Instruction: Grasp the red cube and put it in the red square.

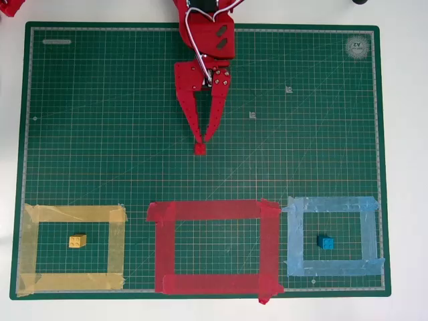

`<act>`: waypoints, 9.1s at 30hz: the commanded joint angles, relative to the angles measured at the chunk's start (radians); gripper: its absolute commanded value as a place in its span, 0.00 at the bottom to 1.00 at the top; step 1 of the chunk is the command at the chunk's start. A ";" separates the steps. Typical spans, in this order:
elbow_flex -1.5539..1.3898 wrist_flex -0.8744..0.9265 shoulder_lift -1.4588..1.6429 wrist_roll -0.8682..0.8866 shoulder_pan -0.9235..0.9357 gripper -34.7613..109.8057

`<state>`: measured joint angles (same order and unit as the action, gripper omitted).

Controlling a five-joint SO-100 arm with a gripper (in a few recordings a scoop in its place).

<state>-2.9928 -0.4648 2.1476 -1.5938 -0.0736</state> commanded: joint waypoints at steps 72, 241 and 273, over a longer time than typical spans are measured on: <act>0.132 -0.281 -0.528 -0.023 0.066 0.36; 1.295 0.064 -1.276 -0.055 0.009 0.25; 1.440 0.261 -1.259 -0.025 -0.005 0.29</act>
<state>-1.5800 -0.1994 0.8468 -1.6153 -0.0506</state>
